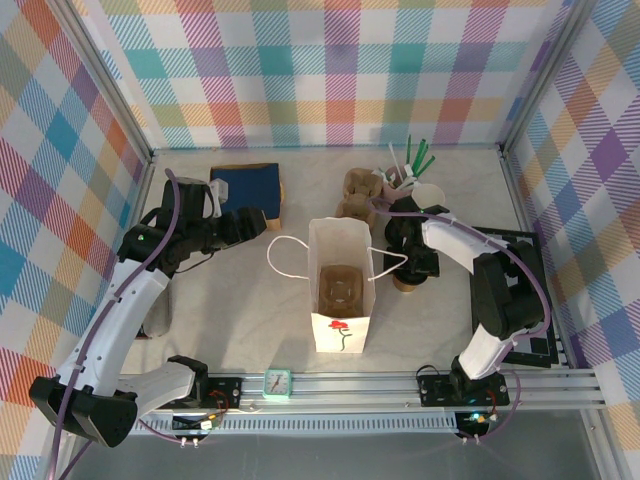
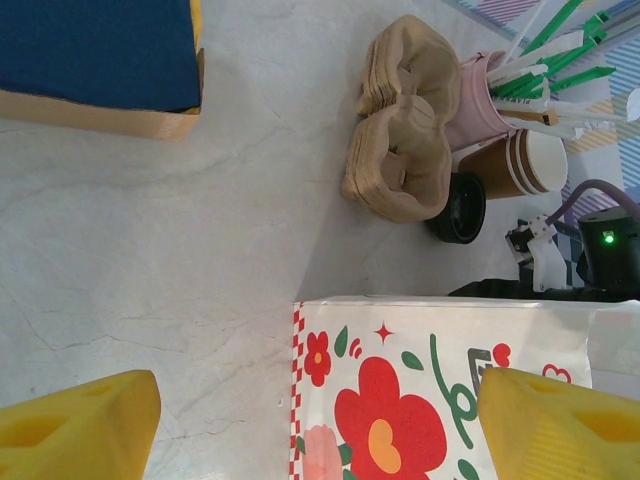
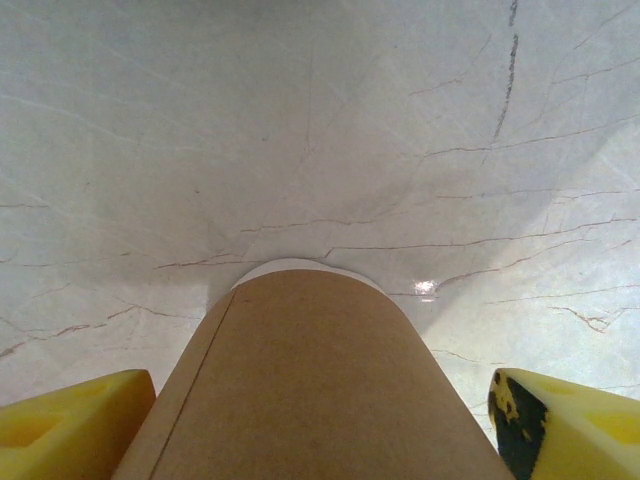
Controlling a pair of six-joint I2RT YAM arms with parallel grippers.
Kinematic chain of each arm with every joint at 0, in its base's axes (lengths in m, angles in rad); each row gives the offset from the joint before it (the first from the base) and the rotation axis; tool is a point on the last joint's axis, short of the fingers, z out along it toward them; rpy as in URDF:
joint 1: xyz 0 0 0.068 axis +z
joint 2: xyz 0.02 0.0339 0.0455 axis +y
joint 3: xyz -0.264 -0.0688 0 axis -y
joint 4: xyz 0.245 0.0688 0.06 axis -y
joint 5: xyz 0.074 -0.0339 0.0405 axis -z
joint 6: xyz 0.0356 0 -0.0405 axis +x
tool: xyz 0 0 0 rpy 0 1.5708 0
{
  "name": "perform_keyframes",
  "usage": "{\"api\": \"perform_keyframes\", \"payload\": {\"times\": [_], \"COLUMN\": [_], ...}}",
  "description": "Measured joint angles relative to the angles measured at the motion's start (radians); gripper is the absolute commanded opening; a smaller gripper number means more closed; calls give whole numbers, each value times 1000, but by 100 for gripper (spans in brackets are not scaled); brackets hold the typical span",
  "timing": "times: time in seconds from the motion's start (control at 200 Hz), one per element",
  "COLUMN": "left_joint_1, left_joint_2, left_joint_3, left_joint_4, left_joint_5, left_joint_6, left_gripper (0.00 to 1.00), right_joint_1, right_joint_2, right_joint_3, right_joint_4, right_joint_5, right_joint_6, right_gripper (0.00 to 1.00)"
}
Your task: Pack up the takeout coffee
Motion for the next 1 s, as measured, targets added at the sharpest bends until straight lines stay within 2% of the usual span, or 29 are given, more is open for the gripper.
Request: {"api": "perform_keyframes", "payload": {"times": [0.22,0.325,0.62,0.775,1.0], "left_joint_1": [0,0,2,5,6], "left_joint_2": [0,-1,-21,-21,-6], "left_joint_3": [0,0,7,41,86], "left_joint_4": [0,0,-5,-9,-12], "left_joint_5": [0,-2,-7,-8,-10], "left_joint_6": [0,0,0,2,16], "left_gripper": [83,83,83,83,83], "right_joint_1": [-4,-5,-5,-3,14], "right_joint_2": [-8,-9,-18,-34,-163], "right_joint_3": [-9,-11,-7,46,195], "right_joint_4": [10,11,-6,-87,-227], "right_joint_5": [-20,-21,-23,-32,-45], "right_joint_6": [8,18,18,2,-33], "right_gripper": [64,58,52,51,49]}}
